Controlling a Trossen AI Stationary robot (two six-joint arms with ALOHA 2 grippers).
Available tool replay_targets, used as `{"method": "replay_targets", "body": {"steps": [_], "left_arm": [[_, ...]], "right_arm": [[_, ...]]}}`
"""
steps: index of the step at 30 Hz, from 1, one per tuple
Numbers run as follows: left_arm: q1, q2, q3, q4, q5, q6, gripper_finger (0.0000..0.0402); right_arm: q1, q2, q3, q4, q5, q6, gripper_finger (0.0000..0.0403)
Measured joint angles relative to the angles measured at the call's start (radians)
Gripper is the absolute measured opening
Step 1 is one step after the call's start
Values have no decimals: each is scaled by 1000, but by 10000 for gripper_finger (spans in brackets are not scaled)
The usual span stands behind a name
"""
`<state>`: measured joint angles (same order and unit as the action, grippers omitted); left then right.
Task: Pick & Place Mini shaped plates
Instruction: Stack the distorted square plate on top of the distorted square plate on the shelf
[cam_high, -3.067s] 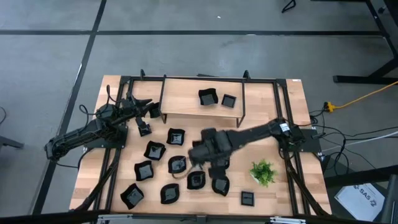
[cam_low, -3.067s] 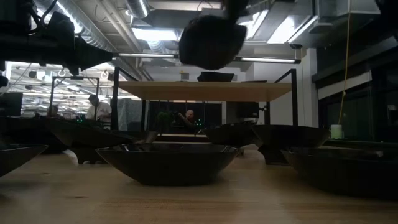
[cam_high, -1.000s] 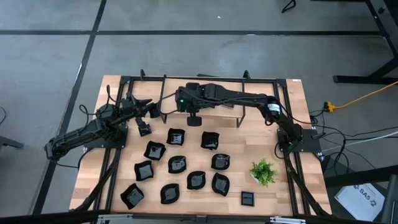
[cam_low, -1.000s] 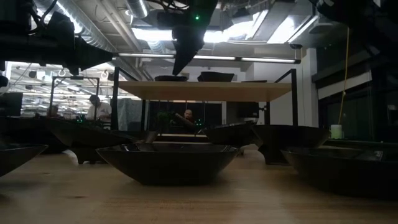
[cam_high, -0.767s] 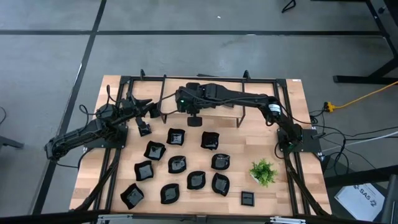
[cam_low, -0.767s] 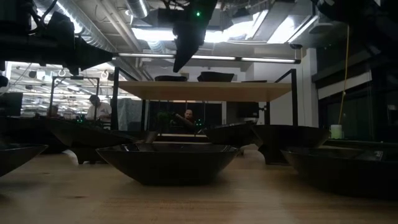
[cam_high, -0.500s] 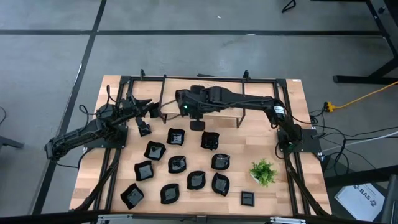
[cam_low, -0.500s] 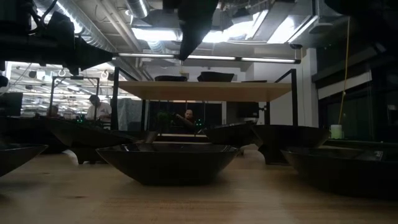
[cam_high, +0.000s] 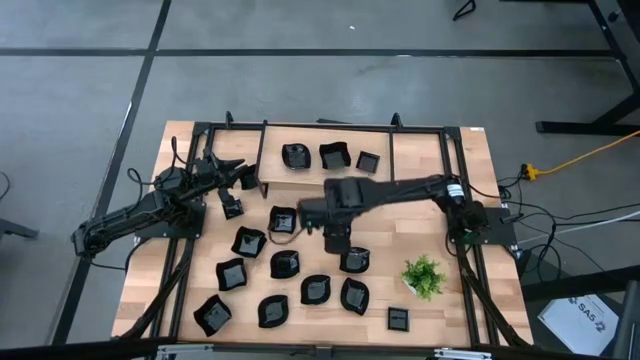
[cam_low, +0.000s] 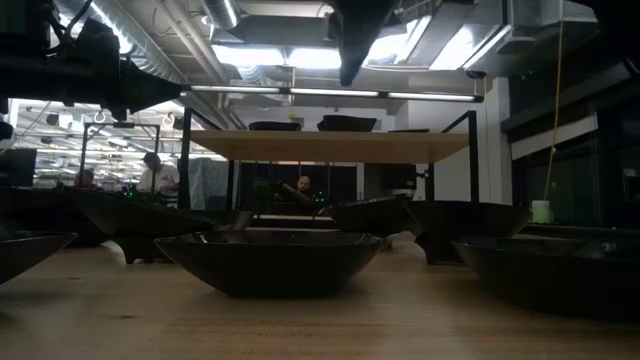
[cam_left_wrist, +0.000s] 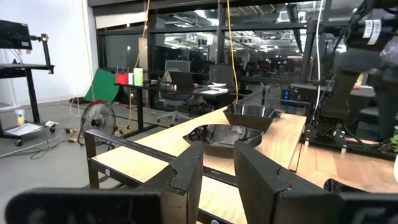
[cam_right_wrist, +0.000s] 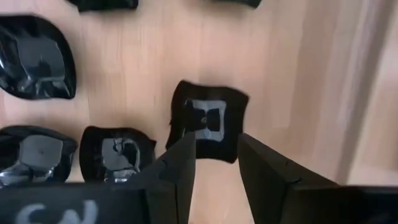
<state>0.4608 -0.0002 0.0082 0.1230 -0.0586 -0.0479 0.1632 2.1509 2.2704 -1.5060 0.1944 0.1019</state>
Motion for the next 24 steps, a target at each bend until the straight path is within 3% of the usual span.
{"method": "replay_targets", "body": {"steps": [6, 13, 24], "left_arm": [[0, 0, 0, 0, 0, 0, 86], [0, 0, 0, 0, 0, 0, 86], [0, 0, 0, 0, 0, -1, 86]], "right_arm": [[67, 0, -158, 85, 129, 33, 120], [89, 2, -361, 228, 155, 72, 120], [91, 2, -450, 273, 188, 199, 120]]}}
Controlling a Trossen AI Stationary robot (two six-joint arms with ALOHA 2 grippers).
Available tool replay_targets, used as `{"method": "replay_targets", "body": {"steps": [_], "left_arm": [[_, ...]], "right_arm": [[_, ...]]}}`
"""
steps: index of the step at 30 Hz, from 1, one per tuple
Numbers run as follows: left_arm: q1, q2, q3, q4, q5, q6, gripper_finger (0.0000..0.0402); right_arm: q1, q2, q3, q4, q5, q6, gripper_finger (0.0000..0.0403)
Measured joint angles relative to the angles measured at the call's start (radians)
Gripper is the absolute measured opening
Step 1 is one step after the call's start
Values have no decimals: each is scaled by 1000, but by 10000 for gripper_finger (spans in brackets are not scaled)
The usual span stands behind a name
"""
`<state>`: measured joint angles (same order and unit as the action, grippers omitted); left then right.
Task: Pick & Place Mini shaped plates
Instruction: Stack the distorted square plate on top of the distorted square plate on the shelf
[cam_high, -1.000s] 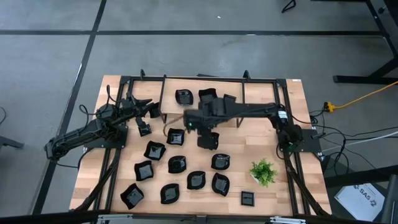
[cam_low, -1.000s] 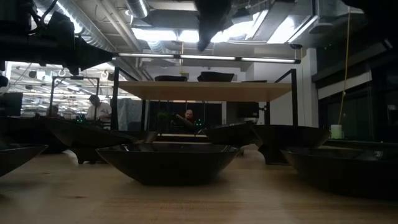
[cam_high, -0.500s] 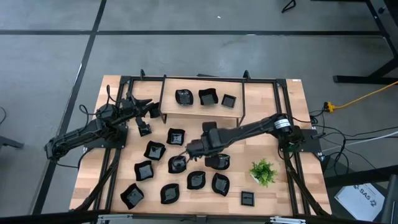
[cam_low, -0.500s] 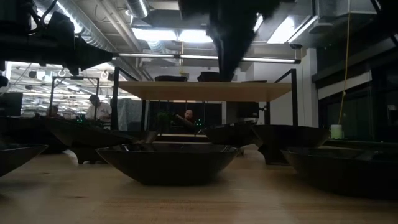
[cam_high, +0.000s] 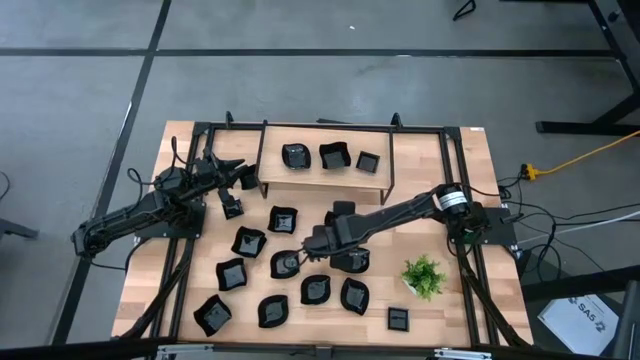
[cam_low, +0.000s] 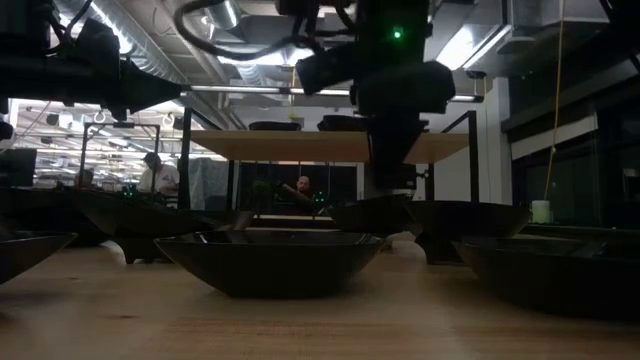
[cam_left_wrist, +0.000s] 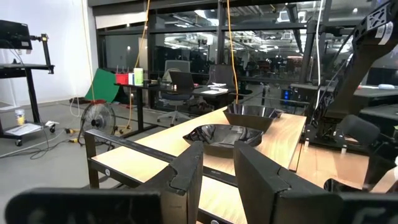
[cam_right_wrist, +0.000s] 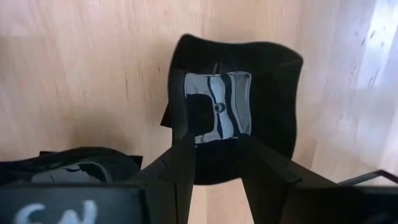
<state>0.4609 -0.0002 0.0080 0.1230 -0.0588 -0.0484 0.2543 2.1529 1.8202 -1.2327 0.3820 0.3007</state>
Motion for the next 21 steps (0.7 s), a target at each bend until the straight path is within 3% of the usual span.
{"method": "replay_targets", "body": {"steps": [21], "left_arm": [[0, 0, 0, 0, 0, 0, 86]], "right_arm": [[63, -8, 6, 94, -15, 33, 120]]}}
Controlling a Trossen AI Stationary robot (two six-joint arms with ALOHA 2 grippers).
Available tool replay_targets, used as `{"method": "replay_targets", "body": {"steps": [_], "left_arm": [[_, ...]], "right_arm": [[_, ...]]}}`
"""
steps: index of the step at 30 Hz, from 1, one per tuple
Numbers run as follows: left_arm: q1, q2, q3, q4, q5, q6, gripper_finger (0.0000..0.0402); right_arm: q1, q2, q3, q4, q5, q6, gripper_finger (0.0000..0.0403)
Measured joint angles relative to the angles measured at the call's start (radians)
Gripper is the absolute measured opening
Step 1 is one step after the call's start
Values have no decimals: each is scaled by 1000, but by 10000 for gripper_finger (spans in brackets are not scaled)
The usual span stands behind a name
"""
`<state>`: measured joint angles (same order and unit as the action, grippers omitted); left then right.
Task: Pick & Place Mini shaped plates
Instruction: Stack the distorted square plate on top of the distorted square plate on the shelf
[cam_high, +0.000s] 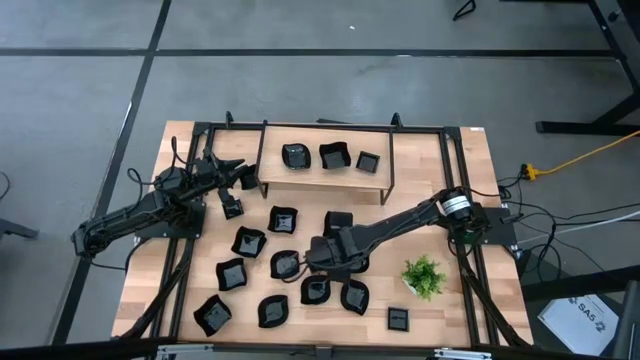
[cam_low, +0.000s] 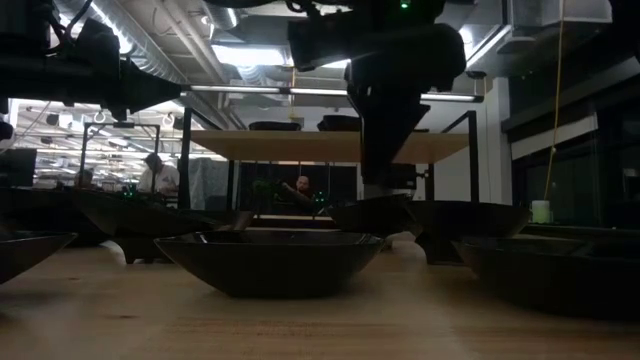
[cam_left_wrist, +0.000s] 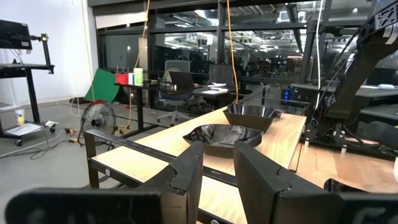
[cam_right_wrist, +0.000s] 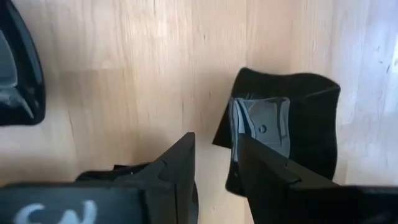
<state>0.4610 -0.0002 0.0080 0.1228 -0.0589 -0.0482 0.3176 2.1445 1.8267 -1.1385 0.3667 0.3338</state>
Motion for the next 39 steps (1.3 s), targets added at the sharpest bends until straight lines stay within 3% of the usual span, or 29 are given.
{"method": "replay_targets", "body": {"steps": [19, 23, 30, 39], "left_arm": [[0, 0, 0, 0, 0, 0, 86], [0, 0, 0, 0, 0, 0, 86], [0, 0, 0, 0, 0, 0, 86], [0, 0, 0, 0, 0, 0, 86]], "right_arm": [[-5, 6, -94, 49, 34, -28, 117], [-14, 6, -94, 45, 34, -30, 91], [-22, 6, -94, 45, 38, -54, 11], [-21, 6, -52, -10, 52, -80, 4]]}}
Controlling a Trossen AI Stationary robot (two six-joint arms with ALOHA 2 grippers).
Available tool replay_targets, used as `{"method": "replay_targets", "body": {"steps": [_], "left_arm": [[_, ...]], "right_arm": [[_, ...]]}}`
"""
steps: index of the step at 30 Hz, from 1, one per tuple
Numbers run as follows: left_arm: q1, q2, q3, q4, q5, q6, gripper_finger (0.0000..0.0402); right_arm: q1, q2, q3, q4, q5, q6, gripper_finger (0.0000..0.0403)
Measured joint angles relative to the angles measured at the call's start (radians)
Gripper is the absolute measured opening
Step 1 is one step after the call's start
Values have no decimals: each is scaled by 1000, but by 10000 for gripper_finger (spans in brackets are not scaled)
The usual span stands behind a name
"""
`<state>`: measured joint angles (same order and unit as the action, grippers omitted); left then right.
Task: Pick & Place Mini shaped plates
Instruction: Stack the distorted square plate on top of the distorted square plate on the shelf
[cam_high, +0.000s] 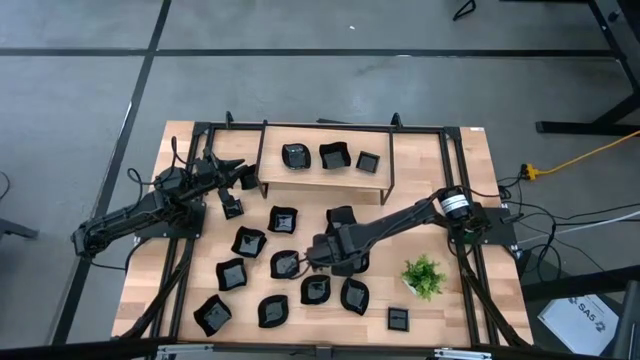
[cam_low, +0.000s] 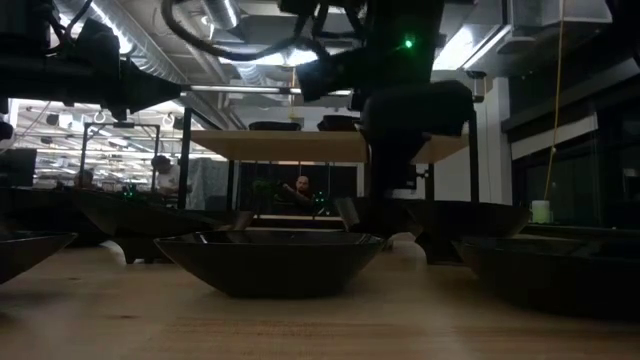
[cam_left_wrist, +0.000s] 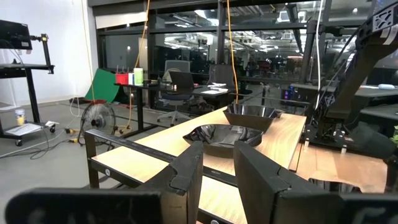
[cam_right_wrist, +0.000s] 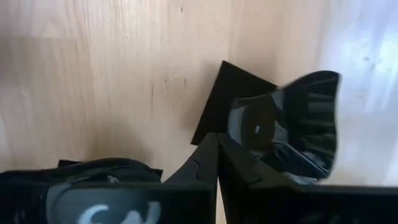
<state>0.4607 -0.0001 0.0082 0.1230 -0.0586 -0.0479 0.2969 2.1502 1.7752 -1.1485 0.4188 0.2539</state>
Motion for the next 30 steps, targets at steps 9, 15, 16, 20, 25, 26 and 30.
{"method": "replay_targets", "body": {"steps": [9, 15, 16, 20, 25, 26, 30], "left_arm": [[0, 0, 0, 0, 0, 0, 86], [0, 0, 0, 0, 0, 0, 86], [0, 0, 0, 0, 0, 0, 86], [0, 0, 0, 0, 0, 0, 86], [0, 0, 0, 0, 0, 0, 86], [0, 0, 0, 0, 0, 0, 86], [0, 0, 0, 0, 0, 0, 86]], "right_arm": [[0, -1, 176, -139, 14, -16, 2], [0, -2, 224, -233, 36, -15, 12], [0, -2, 217, -237, 35, -6, 15], [0, -2, 173, -237, 7, -7, 27], [0, -2, 96, -225, -4, 2, 57], [0, -2, 83, -218, -4, 2, 66], [0, -2, 41, -169, -28, -6, 107]]}}
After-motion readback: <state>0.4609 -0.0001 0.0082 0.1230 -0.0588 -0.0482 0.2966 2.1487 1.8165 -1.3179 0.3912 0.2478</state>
